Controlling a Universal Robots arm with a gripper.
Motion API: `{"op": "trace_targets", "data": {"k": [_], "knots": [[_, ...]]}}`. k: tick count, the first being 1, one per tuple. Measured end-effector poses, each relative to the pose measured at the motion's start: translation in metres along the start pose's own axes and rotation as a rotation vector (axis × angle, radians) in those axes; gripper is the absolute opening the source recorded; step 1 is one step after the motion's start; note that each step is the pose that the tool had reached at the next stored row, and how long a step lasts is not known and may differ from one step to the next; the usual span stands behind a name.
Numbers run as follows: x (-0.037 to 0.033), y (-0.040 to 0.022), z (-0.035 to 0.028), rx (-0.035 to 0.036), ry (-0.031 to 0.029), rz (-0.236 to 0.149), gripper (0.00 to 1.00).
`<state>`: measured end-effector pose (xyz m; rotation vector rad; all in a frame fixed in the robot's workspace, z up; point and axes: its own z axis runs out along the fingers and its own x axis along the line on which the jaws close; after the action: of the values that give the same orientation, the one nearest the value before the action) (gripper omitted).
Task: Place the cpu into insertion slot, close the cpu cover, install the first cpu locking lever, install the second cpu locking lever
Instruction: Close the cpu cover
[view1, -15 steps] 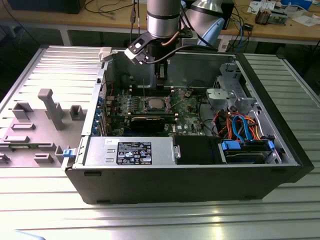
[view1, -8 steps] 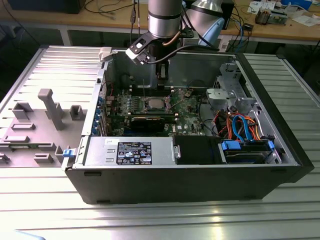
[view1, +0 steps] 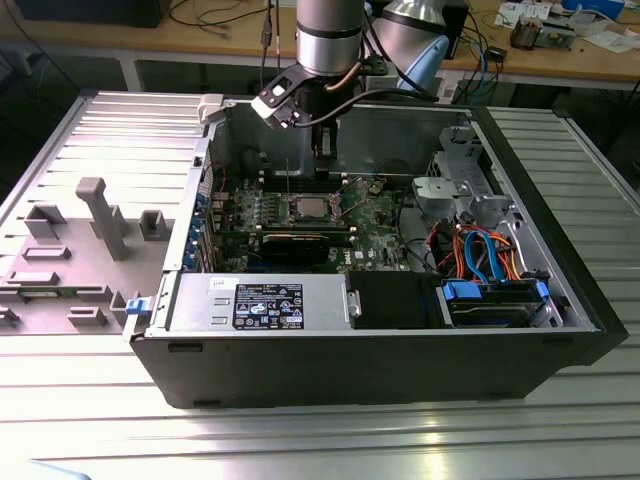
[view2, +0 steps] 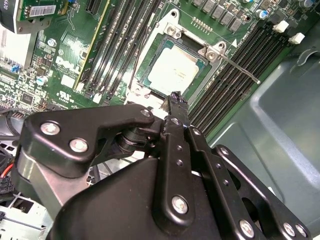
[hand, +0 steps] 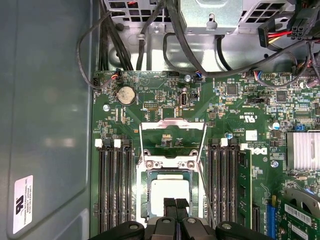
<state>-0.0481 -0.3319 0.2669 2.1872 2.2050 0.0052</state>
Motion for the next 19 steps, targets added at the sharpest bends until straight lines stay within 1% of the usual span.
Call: {"op": "trace_targets", "data": {"k": [7,19], "knots": [[0.0000,0.0003,0.0000,0.0001,-0.0037,0.000,0.11],[0.0000,0.0028,0.0000,0.0002,-0.0039,0.000,0.11]]}}
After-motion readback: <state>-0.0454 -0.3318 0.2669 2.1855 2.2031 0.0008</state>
